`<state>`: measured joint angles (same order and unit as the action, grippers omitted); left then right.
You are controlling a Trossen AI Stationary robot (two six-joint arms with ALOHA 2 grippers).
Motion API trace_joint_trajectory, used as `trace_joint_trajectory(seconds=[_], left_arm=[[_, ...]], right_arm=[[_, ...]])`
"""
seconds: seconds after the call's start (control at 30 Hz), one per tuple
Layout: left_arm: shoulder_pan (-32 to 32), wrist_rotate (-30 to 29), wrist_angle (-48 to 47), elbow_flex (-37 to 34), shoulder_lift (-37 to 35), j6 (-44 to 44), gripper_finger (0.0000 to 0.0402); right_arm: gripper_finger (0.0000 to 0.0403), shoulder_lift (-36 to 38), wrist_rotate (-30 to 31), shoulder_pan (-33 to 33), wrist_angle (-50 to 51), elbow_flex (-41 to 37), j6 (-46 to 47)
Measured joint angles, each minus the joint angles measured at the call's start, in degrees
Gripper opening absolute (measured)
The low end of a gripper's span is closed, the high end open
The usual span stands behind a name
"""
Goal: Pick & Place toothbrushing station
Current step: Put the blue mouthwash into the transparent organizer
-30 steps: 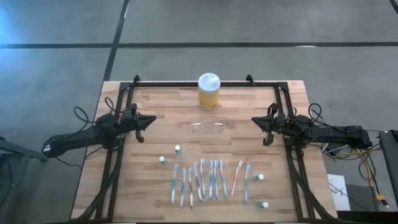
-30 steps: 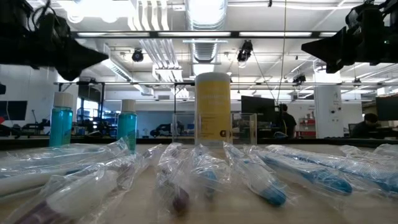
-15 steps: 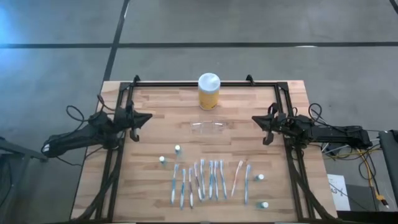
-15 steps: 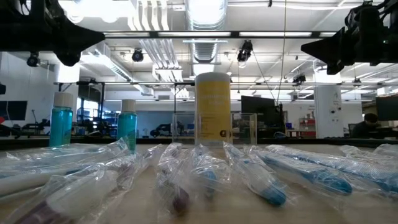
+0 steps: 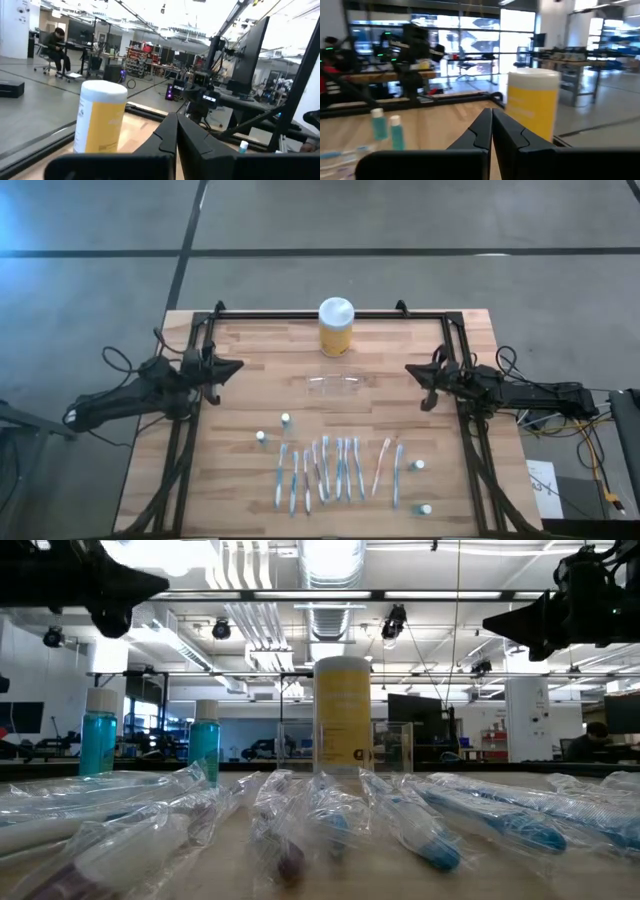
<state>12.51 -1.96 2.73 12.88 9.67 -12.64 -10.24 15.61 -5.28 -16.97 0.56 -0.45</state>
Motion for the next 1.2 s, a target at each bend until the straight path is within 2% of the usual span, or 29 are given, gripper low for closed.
trace_joint_trajectory(seconds=[0.13,0.27,0.4,0.5,0.67,0.77,0.9,1.07,1.2], left_arm=[[-0.47,-0.04,-7.41,8.91,5.76,2.1,0.001],[-1.66,-0.41,-21.01,20.84,14.13,1.58,0.0004],[-3.06,-4.86,-37.5,31.96,24.63,-4.23,0.0003],[-4.23,-7.98,-46.34,38.3,32.41,-10.52,0.0003],[-9.47,-9.67,-50.17,46.08,42.39,-16.45,0.0009],[-14.55,-13.63,-50.81,49.29,47.69,-17.07,0.0014],[-20.59,-15.91,-52.75,53.92,53.99,-17.65,0.0035],[-25.63,-14.78,-57.01,59.34,62.31,-19.52,0.0093],[-26.5,-12.63,-59.97,63.29,68.42,-21.81,0.0156]], right_arm=[[0.0008,-0.02,1.38,-0.02,0.06,0.0,-0.22],[0.0008,-0.02,1.38,-0.02,0.09,0.0,-1.27],[0.0008,-0.02,1.37,-0.02,0.94,0.0,-1.17],[0.0008,-0.05,1.36,-0.02,2.7,0.0,-0.46],[0.0008,-0.02,1.36,0.0,3.43,-0.04,-2.35],[0.0008,-0.01,1.37,0.0,3.47,-0.04,-3.99],[0.0008,0.02,1.38,0.0,3.43,-0.04,-4.5],[0.0008,0.02,1.36,0.0,3.02,-0.02,-4.5],[0.0008,0.02,1.36,0.0,3.0,-0.02,-3.87]])
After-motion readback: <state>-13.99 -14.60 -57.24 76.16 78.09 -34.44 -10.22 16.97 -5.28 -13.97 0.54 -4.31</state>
